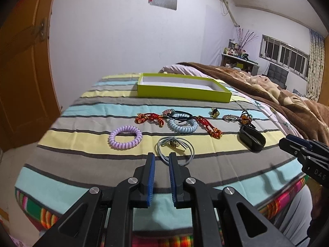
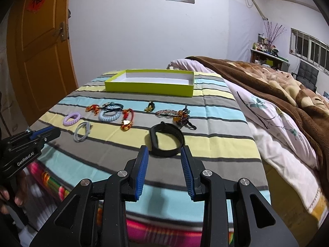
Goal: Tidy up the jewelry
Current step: 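Grasp the grey wire ring with the left tool while the right tool grasps the black band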
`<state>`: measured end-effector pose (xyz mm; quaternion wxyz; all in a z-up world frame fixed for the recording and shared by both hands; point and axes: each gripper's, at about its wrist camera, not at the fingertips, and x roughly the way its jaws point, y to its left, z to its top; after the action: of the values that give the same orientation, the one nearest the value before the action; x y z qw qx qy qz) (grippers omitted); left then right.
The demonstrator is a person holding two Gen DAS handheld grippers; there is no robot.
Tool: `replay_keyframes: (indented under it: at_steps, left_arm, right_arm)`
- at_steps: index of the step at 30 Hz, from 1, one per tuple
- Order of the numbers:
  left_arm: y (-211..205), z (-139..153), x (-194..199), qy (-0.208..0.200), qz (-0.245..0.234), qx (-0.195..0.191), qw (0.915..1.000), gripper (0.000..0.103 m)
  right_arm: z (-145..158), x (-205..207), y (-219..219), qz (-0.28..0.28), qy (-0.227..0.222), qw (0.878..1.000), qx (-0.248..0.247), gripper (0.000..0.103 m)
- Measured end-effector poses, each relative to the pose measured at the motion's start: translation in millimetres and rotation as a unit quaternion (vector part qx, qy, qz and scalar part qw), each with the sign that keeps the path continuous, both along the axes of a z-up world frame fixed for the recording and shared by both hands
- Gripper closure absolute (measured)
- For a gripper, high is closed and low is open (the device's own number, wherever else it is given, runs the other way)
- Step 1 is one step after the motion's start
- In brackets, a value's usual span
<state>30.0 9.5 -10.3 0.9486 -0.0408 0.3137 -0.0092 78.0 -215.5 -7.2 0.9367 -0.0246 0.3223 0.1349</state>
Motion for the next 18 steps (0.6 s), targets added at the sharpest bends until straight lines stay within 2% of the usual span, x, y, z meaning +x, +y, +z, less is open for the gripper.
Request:
replay_keyframes:
  at_steps: [3,11,18]
  left_arm:
    - [2.1,-4.2,15.3,0.021,-0.005,-0.015,0.9997,0.09]
    - [0.1,-21.4,44.5,0.068,-0.001,-0.019,0.9975,0.089]
    - [-5.0,-20.8,57.3,0.079,0.008,0.001,0.9969,0.089]
  right_arm:
    - [-3.3,13.9,-4.1,-0.001,0.013,1.0,0.003,0.069]
    - [-21.1,54.6,-7.8,0.012,0.073,0.997,0.002,0.069]
    - [-30.9,76.6,-8.3,0.014,0.108,0.994,0.005,0.069]
